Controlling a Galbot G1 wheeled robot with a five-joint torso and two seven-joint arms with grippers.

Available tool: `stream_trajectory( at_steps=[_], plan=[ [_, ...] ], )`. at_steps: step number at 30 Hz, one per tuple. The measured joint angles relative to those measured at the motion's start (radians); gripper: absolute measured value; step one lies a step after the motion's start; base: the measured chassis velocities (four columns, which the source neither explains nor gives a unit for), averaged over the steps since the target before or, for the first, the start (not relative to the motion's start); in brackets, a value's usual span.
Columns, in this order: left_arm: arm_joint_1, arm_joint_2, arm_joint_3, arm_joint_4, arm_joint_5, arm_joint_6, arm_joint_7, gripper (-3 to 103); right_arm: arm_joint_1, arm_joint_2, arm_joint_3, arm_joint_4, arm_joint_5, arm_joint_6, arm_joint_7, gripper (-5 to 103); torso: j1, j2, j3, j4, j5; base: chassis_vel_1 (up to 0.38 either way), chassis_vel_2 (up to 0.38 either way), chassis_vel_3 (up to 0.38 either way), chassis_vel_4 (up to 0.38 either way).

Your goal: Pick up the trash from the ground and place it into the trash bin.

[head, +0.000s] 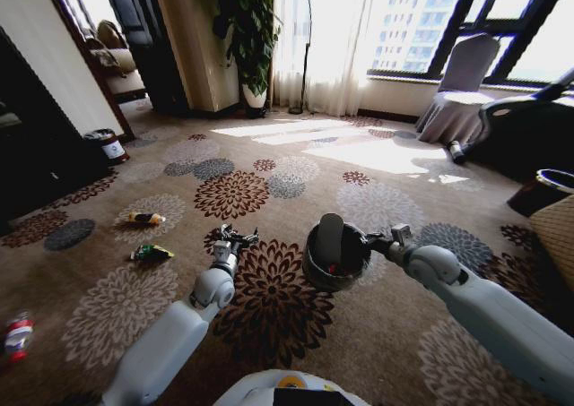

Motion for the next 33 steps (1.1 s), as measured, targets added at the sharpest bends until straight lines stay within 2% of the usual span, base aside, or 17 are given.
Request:
stream_trajectory(
  at_steps=[8, 11, 13, 24, 33],
  plan=[
    [0.020, 0.013, -0.008, 0.013, 0.025, -0.026, -0.004, 100, -0.002, 0.004, 0.000, 0.012, -0.002, 0.001, 0.000, 1, 0.000, 0.000, 0.000, 0.0013, 0.0000, 0.054, 0.089, 0.092, 0.061],
    [0.027, 0.018, -0.011, 0.022, 0.036, -0.044, -0.004, 100, 0.001, 0.004, -0.002, 0.011, -0.004, 0.002, -0.001, 1, 0.000, 0.000, 0.000, 0.0009, -0.0001, 0.027, 0.085, 0.041, -0.009],
    [0.031, 0.017, -0.011, 0.029, 0.041, -0.048, -0.003, 100, 0.003, 0.005, -0.004, 0.008, -0.006, 0.004, 0.000, 1, 0.000, 0.000, 0.000, -0.0002, -0.0004, -0.026, 0.062, 0.037, -0.035],
    [0.032, -0.003, 0.000, 0.067, 0.037, -0.048, 0.002, 100, -0.003, 0.005, -0.005, -0.007, -0.024, 0.005, 0.000, 1, 0.000, 0.000, 0.000, 0.0002, -0.0002, -0.103, 0.107, 0.117, -0.104],
    [0.019, -0.026, 0.009, 0.151, 0.000, -0.038, 0.003, 100, 0.010, 0.015, -0.023, -0.028, -0.038, 0.000, 0.000, 1, 0.000, 0.000, 0.000, 0.0002, -0.0002, -0.155, 0.163, 0.155, -0.156]
  ],
)
